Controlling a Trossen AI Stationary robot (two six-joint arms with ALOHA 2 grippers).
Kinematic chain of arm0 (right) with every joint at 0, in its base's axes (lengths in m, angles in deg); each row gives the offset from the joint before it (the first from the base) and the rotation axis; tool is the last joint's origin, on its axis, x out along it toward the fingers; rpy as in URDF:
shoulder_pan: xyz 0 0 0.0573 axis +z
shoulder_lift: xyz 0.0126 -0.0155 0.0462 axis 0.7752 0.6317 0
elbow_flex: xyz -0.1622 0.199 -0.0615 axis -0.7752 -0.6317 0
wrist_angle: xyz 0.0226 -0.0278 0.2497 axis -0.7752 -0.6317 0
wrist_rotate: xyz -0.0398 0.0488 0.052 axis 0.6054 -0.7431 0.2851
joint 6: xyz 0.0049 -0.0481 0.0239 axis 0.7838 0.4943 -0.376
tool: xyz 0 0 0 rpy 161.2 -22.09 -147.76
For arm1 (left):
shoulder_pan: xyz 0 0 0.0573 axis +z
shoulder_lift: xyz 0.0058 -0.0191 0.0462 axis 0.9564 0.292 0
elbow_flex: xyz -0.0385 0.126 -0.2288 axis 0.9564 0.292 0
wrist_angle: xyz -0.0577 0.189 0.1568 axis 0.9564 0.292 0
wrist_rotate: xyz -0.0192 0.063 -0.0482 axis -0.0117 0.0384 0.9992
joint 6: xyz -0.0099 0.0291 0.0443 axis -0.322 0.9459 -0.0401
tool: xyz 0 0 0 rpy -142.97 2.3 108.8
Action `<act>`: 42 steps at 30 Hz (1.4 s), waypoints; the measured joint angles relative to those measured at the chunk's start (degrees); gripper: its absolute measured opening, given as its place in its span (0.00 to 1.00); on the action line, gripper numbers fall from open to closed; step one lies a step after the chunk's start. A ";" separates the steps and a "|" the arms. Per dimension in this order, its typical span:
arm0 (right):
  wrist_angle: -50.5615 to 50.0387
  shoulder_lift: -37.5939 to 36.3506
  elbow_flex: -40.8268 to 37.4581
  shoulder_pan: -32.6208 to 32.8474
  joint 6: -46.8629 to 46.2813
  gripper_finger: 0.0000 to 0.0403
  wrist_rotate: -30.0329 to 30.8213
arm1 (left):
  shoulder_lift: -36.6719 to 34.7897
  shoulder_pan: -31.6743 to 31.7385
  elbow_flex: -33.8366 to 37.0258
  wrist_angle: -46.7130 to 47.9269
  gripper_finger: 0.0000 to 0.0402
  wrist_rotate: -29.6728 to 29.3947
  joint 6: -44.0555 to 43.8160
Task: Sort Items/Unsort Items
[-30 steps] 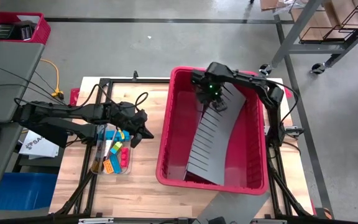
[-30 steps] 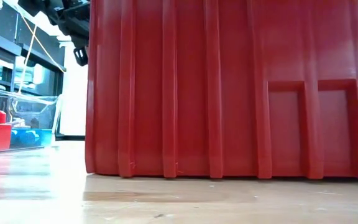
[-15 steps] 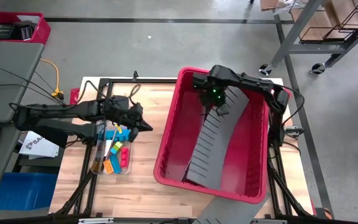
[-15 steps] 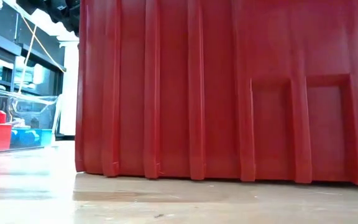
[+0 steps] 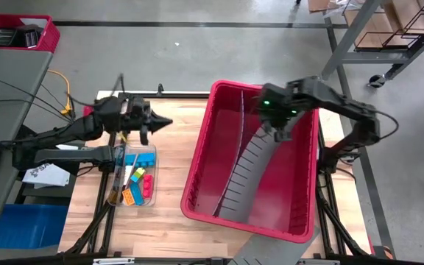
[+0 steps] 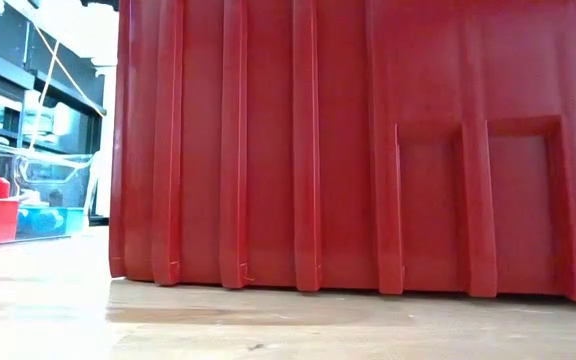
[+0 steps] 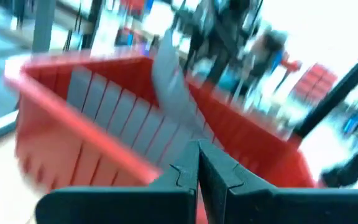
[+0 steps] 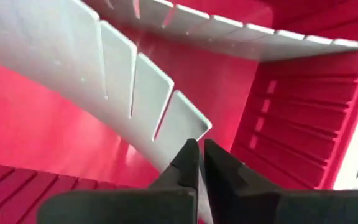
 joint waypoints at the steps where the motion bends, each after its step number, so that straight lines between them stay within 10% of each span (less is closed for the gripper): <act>1: 0.00 -1.08 0.00 0.56 0.03 0.00 0.30 | 0.02 0.01 0.00 -2.85 0.00 0.03 -1.13; 9: 0.26 -5.28 0.00 4.32 0.87 0.00 1.39 | 4.47 -1.73 -2.48 -19.37 0.00 6.65 -9.75; 27: 0.12 -6.46 15.27 4.89 4.25 0.00 11.68 | 39.83 -12.27 -43.88 15.29 0.31 4.52 15.13; 42: 0.19 -6.46 14.80 2.43 5.75 0.00 12.79 | 61.96 -27.46 -61.21 27.06 0.52 -32.53 14.21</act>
